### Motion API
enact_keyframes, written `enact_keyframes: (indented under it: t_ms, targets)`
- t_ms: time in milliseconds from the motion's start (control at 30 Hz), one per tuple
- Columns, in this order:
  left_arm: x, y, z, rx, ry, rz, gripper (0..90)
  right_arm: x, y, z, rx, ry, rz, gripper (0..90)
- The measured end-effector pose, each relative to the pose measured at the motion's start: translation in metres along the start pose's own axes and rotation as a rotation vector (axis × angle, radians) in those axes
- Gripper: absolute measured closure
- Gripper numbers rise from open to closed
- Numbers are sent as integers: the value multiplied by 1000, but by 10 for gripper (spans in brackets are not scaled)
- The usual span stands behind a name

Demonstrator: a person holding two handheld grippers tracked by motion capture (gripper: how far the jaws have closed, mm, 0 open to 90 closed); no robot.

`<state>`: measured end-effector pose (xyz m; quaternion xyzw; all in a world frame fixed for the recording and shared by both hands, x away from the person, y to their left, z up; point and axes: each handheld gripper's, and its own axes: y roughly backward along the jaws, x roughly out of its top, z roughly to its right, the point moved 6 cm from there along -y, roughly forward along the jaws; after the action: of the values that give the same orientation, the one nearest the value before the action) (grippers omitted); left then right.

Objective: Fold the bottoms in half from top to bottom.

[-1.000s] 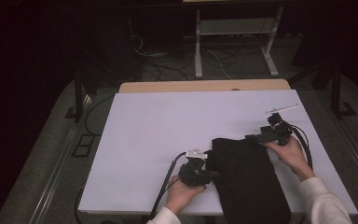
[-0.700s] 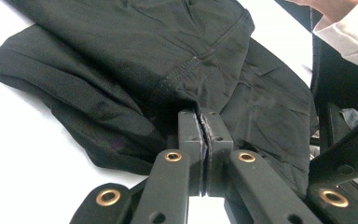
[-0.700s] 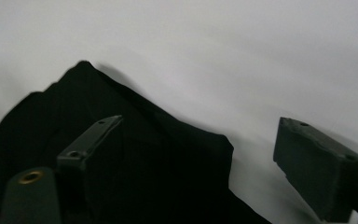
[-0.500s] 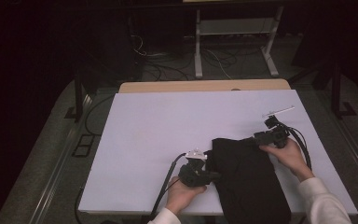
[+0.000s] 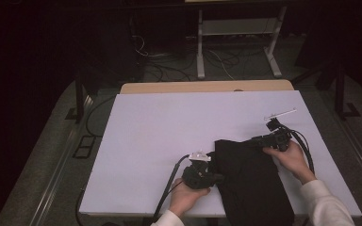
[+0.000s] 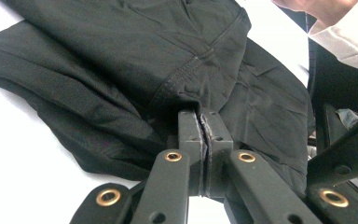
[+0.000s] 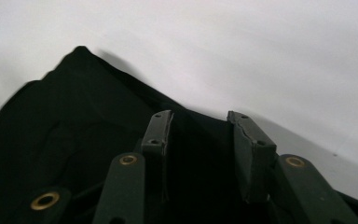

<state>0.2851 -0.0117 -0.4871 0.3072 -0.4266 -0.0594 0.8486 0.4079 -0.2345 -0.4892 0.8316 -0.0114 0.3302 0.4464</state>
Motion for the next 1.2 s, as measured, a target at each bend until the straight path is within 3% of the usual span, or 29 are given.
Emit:
enact_keyframes:
  t_ms: [367, 533, 1033, 1200]
  targets:
    - [1, -1, 4, -2, -15, -6, 875, -2, 7, -6, 16, 8, 5, 816]
    - [2, -1, 4, -6, -12, -3, 872, -3, 15, -9, 28, -4, 28, 826]
    - [0, -2, 5, -8, -13, -10, 865, -5, 44, -27, 141, -99, 131, 836]
    - [0, -3, 6, -5, -20, -9, 845, -8, 49, -38, 159, -98, 140, 837]
